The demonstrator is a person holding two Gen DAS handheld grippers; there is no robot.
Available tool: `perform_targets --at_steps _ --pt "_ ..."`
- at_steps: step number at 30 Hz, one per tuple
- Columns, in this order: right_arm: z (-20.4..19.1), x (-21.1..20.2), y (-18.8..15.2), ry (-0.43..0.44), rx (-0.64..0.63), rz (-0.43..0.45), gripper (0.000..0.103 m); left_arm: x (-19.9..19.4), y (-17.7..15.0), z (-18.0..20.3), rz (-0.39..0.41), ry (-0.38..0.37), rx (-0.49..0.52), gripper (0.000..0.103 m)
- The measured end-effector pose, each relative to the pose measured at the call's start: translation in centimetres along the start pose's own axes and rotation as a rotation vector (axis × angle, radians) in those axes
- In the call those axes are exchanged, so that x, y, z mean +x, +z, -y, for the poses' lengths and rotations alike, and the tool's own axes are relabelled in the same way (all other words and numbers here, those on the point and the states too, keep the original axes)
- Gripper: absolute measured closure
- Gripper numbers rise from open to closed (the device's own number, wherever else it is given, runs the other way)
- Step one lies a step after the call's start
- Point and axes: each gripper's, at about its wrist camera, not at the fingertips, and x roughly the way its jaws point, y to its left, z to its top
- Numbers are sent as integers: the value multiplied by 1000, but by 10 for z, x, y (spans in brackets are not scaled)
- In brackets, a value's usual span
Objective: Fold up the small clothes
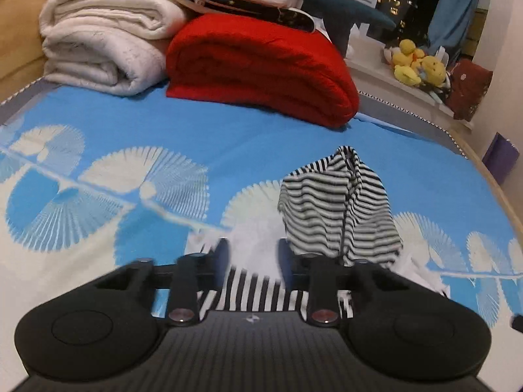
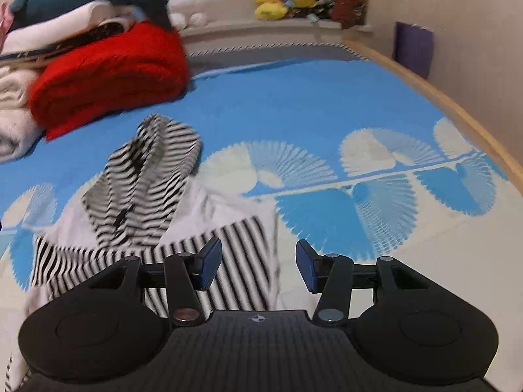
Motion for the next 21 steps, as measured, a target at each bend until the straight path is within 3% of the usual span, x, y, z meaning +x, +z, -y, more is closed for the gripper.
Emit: perform_targets --at_steps 2,4,6,10,16,18,21 --pt "4 -1 3 -15 7 17 51 21 22 8 14 10 25 79" --pt "10 1 4 -7 26 15 58 52 43 19 5 15 47 79" --pt "15 5 4 -12 49 9 78 88 60 31 -9 10 80 79" --pt "22 17 4 -56 39 -6 80 165 81 49 -49 1 149 79" --pt "31 38 -1 -123 -27 -63 79 262 105 64 -141 -68 75 79" --pt "33 42 -2 -123 -7 -65 79 288 113 73 -139 -72 66 75" --pt "28 46 -4 -118 -1 -61 79 321 122 85 -148 -43 39 52"
